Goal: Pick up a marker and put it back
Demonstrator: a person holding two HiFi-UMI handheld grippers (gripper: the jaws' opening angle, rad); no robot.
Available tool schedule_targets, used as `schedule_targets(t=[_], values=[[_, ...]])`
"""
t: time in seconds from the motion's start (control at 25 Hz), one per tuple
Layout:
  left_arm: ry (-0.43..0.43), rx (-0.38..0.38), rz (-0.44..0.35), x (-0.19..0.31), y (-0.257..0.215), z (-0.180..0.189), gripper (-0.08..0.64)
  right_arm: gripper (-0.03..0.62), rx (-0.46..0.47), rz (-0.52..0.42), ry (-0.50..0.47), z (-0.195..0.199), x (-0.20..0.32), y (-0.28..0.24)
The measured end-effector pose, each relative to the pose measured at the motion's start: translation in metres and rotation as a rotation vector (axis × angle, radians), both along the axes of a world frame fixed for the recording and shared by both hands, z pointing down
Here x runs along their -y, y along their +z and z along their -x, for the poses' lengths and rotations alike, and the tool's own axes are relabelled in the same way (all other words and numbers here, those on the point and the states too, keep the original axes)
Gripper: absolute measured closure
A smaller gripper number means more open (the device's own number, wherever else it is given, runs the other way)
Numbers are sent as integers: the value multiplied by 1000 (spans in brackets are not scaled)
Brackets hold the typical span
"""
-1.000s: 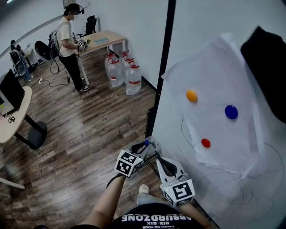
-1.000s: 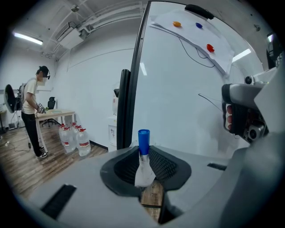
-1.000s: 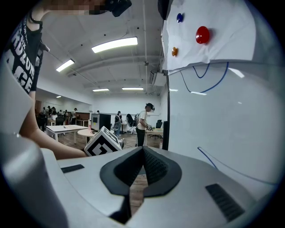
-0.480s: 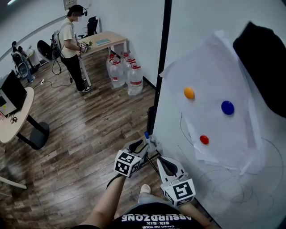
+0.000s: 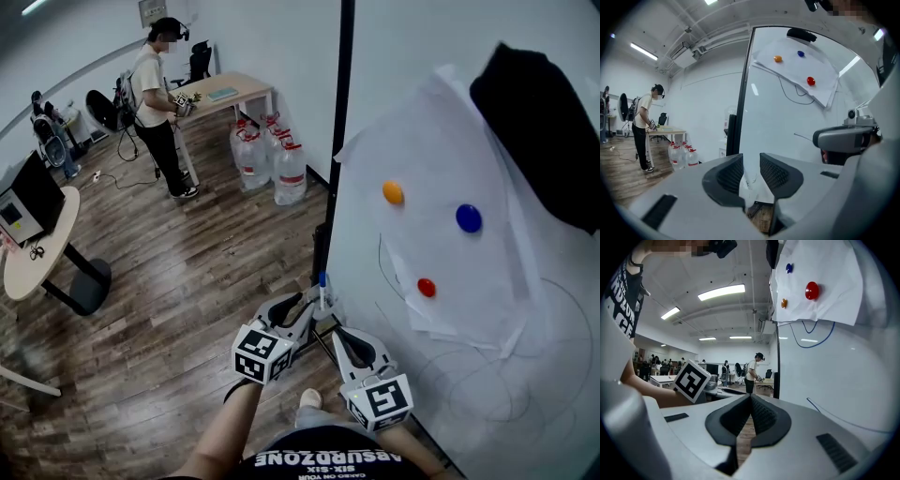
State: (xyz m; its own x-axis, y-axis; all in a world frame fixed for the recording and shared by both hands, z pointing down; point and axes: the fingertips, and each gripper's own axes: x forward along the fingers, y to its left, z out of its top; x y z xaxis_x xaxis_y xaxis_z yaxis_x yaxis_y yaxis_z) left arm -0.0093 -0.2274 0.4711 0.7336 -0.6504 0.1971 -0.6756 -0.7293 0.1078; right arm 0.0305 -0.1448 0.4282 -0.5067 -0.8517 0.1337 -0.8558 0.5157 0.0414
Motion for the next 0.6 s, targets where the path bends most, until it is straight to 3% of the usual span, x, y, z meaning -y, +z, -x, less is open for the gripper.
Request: schedule_targets(t=[0.36, 0.6], values=[[46, -15, -45, -41, -24, -12, 507, 594, 8, -38, -26, -2, -11, -6], [20, -7, -56, -56, -30, -9, 551, 594, 11, -58, -27, -4, -18, -12]])
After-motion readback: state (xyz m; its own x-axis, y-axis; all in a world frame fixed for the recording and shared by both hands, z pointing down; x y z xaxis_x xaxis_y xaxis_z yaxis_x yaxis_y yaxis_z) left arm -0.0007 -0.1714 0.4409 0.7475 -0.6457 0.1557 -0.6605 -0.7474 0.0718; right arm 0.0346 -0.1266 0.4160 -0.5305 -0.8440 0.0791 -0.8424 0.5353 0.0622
